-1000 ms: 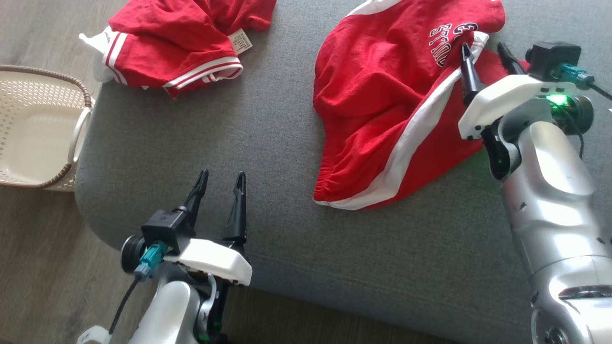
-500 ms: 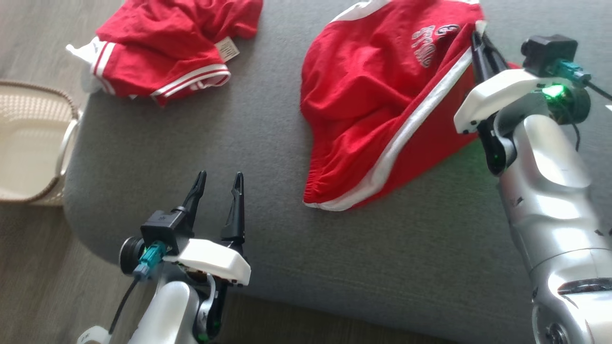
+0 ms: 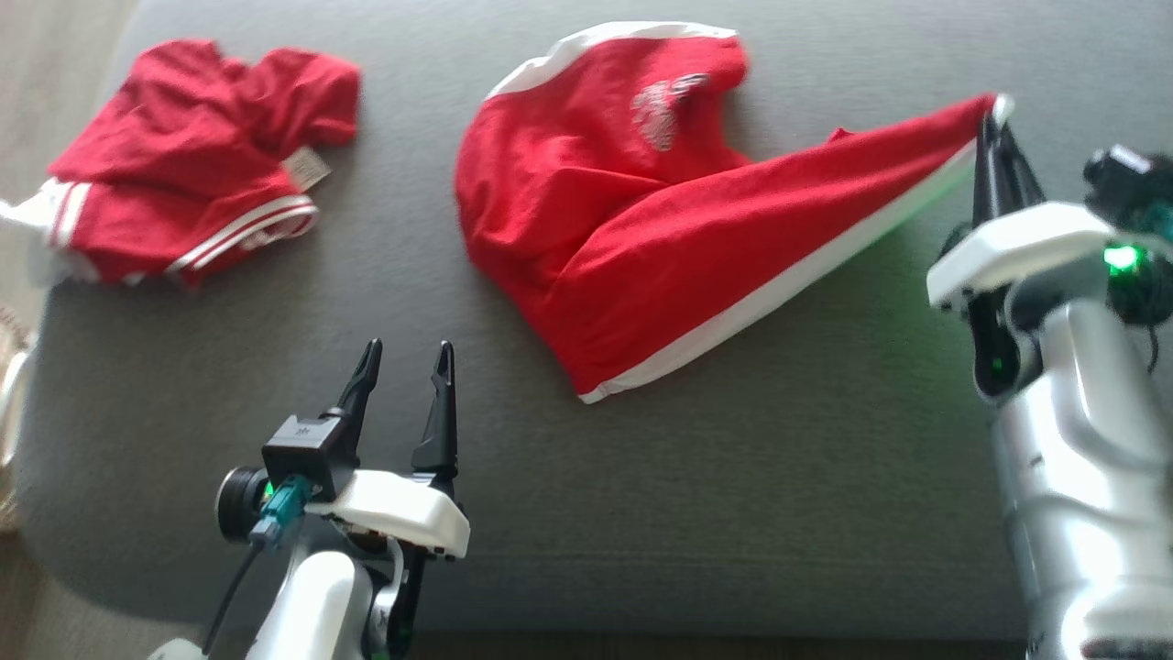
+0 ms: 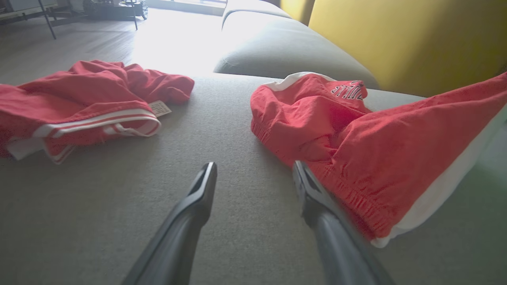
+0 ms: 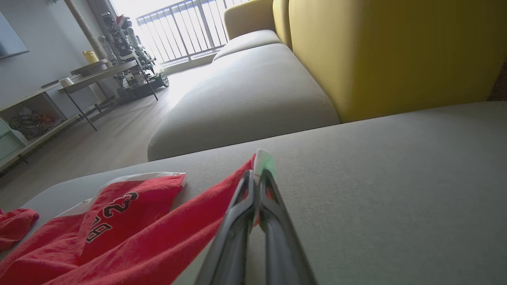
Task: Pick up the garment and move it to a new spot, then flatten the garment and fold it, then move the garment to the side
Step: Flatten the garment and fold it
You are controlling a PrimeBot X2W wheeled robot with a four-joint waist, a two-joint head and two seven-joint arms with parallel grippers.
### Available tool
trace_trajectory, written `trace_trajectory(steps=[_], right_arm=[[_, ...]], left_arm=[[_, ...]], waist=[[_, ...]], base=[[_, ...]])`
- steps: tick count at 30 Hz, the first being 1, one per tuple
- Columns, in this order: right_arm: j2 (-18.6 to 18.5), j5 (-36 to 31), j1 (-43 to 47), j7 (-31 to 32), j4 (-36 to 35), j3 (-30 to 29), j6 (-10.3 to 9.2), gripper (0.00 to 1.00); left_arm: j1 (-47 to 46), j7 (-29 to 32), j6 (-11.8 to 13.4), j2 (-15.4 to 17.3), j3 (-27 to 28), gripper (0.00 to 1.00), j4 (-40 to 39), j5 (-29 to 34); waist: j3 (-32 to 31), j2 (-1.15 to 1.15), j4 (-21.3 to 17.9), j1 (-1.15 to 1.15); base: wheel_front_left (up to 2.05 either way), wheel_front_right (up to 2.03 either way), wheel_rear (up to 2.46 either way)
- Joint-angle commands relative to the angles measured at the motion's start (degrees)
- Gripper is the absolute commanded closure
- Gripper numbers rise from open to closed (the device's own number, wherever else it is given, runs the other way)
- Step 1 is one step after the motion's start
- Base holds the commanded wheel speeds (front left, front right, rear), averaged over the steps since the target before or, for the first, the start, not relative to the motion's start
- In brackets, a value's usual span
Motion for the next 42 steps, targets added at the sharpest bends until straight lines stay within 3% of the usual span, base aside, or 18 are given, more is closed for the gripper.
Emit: trace_trajectory(steps=[1,13,14,15,24,29,35,42], right_arm=[[0.8,0.3,0.3,0.7,-3.1,0.6,-0.01,1.0],[1.0,9.4,13.7,7.2,-12.3,4.4,-0.01,1.0],[1.0,9.6,14.4,7.5,-12.8,4.7,-0.01,0.11],[1.0,9.9,15.0,7.8,-13.3,4.8,-0.01,0.0],[1.0,10.0,17.8,7.5,-19.0,7.7,-0.01,0.0],[1.0,11.1,18.5,6.5,-21.5,8.8,-0.01,0.0],[1.0,13.0,18.1,5.0,-22.4,10.0,-0.01,0.0],[1.0,13.8,17.5,3.9,-22.0,10.9,-0.01,0.0]], left_arm=[[-1.0,-0.7,-0.4,0.3,2.4,0.0,-1.9,0.4],[-2.3,-0.7,-0.7,0.3,2.8,0.0,-0.9,0.7],[-2.3,-0.7,-0.7,0.3,2.9,0.0,-0.8,0.6],[-2.2,-0.7,-0.7,0.3,2.9,0.0,-0.8,0.6],[-1.3,-0.7,-1.4,0.3,2.1,0.0,-0.3,0.0],[-0.4,-0.5,-3.6,0.3,-1.3,0.0,2.5,-2.3],[-0.6,4.2,-5.8,0.3,-5.2,0.0,6.8,-3.4],[-2.0,6.1,-5.3,0.3,-6.1,0.0,8.9,-3.5]], waist=[[-0.9,0.0,-2.7,0.0],[-1.3,0.0,-7.3,0.0],[-1.5,0.0,-7.4,0.0],[-1.7,0.0,-7.6,0.0],[-3.3,0.0,-8.7,0.0],[-4.0,0.0,-9.3,0.0],[-3.8,0.0,-10.5,0.0],[-2.6,0.0,-11.6,0.0]], base=[[0.0,0.0,0.0],[0.0,0.0,0.0],[0.0,0.0,0.0],[0.0,0.0,0.0],[0.0,0.0,0.0],[0.0,0.0,0.0],[0.0,0.0,0.0],[0.0,0.0,0.0]])
